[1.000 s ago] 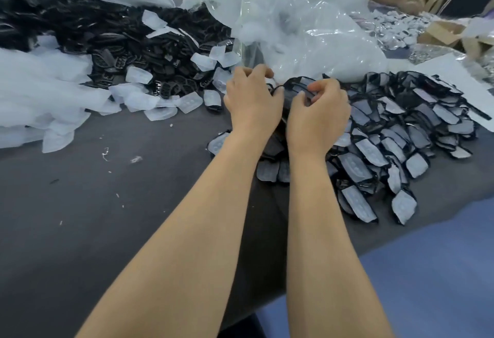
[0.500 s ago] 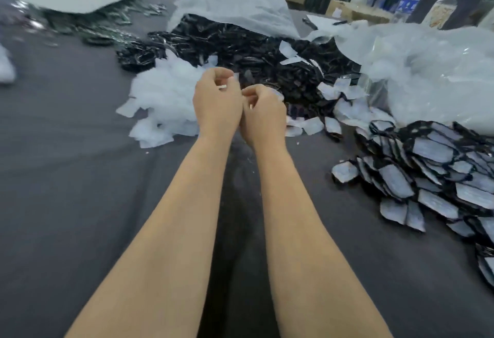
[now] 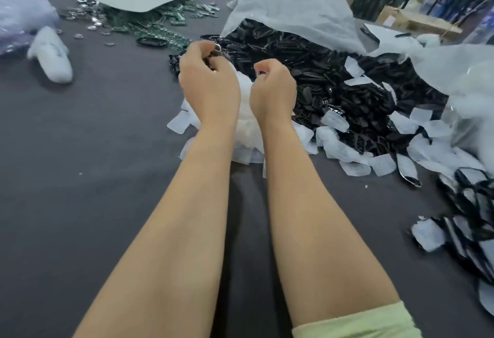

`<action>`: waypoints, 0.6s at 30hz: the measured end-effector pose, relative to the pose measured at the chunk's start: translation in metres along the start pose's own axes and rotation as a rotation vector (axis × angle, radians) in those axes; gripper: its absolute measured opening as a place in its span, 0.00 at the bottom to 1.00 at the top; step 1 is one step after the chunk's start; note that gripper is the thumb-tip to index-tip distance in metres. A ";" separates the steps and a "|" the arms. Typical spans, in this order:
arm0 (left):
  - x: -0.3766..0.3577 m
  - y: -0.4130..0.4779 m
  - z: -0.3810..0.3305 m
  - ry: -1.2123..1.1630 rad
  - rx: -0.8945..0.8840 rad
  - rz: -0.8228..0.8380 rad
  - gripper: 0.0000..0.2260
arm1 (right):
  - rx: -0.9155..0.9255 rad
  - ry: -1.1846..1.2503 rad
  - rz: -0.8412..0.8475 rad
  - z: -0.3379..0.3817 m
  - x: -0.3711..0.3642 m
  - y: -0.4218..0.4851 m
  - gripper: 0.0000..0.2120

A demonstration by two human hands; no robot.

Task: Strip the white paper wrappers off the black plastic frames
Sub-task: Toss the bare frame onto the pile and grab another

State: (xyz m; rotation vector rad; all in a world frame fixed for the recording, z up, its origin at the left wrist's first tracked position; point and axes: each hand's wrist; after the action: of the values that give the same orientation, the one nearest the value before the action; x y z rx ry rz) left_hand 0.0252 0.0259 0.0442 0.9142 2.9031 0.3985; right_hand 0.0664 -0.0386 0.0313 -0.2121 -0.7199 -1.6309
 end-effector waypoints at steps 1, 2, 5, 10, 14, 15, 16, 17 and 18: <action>-0.004 0.006 -0.001 -0.060 0.032 -0.029 0.12 | 0.004 -0.011 0.020 0.000 -0.002 0.006 0.18; -0.007 0.011 -0.003 -0.111 0.056 -0.053 0.12 | 0.010 -0.019 0.042 0.000 -0.005 0.011 0.17; -0.020 0.020 -0.009 -0.221 0.115 -0.062 0.11 | -0.019 -0.132 0.120 0.002 -0.014 0.028 0.12; -0.045 0.018 -0.006 -0.300 0.206 0.057 0.09 | -0.258 -0.374 0.297 -0.008 -0.024 0.045 0.19; -0.047 0.016 0.006 -0.287 0.231 0.054 0.09 | -0.244 -0.347 0.260 -0.012 -0.029 0.046 0.22; -0.046 0.016 0.008 -0.303 0.245 0.045 0.10 | -0.251 -0.304 0.233 -0.011 -0.029 0.045 0.23; -0.044 0.016 0.009 -0.322 0.263 0.040 0.10 | -0.258 -0.245 0.195 -0.011 -0.028 0.044 0.24; -0.042 0.017 0.009 -0.339 0.284 0.037 0.11 | -0.251 -0.182 0.146 -0.011 -0.027 0.043 0.22; -0.041 0.017 0.008 -0.352 0.303 0.035 0.11 | -0.235 -0.122 0.092 -0.012 -0.023 0.042 0.19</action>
State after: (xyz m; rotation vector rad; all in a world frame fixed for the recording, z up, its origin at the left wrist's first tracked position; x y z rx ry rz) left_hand 0.0693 0.0180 0.0405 0.9587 2.6607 -0.1921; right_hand 0.1141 -0.0269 0.0238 -0.5104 -0.6002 -1.6225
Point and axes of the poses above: each hand's wrist, its own y-axis towards the middle knuckle, its own x-axis out of the back of the hand, z = x × y, and after that the axes turned 1 degree about y, right-handed
